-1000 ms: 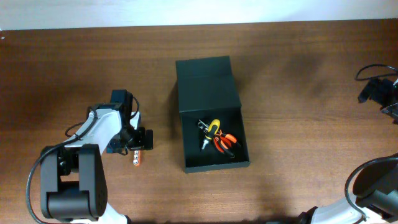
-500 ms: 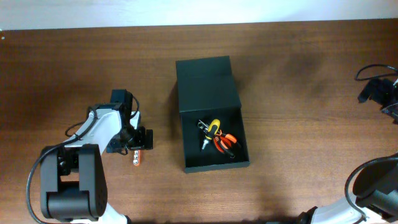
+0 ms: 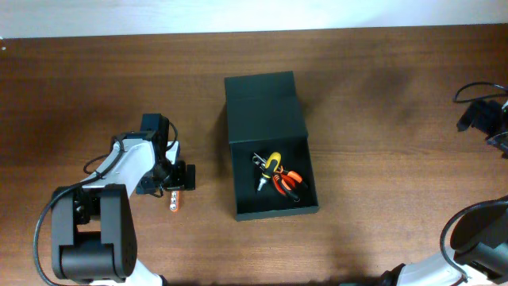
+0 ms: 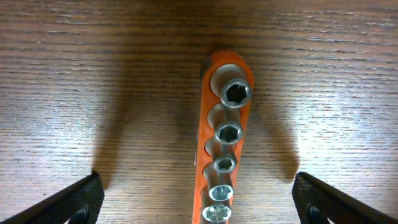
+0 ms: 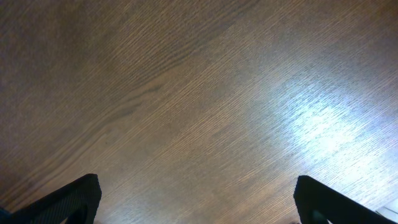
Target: Pack container
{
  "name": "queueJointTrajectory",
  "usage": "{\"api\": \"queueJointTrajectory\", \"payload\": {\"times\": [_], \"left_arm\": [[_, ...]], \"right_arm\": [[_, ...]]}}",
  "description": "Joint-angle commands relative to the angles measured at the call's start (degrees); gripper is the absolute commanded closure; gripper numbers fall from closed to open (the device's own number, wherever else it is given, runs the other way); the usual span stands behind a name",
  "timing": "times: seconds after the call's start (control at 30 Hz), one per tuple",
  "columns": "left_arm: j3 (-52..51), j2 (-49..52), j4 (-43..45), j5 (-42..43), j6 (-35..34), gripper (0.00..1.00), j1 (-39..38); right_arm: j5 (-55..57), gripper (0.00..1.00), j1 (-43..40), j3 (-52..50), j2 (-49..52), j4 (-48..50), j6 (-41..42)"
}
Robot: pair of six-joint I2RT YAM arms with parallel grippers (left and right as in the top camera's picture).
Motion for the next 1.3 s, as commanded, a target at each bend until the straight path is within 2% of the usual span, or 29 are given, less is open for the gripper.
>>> {"api": "queueJointTrajectory", "payload": {"times": [0.0,0.27,0.4,0.63,0.9,1.07,1.27], "left_arm": [[-0.3,1.4,0.9,4.4,1.9,0.01,-0.2],[-0.3,1.4,1.1,7.5,1.9,0.0,-0.2],[-0.3,1.4,1.1,7.5,1.9,0.29,-0.2],[-0.3,1.4,1.1,7.5,1.9,0.38,-0.2],[-0.3,1.4,1.0,7.5,1.9,0.56,-0.2],[-0.3,1.4,1.0,7.4,1.9,0.61,-0.2],[-0.3,1.4,0.7,6.9,1.9,0.62,-0.2]], "right_arm": [[-0.1,0.01,0.2,-0.2,-0.2,0.0,0.5],[-0.1,0.01,0.2,-0.2,-0.2,0.0,0.5],[-0.1,0.01,0.2,-0.2,-0.2,0.0,0.5],[-0.1,0.01,0.2,-0.2,-0.2,0.0,0.5],[-0.1,0.01,0.2,-0.2,-0.2,0.0,0.5],[-0.1,0.01,0.2,-0.2,-0.2,0.0,0.5],[-0.1,0.01,0.2,-0.2,-0.2,0.0,0.5]]}}
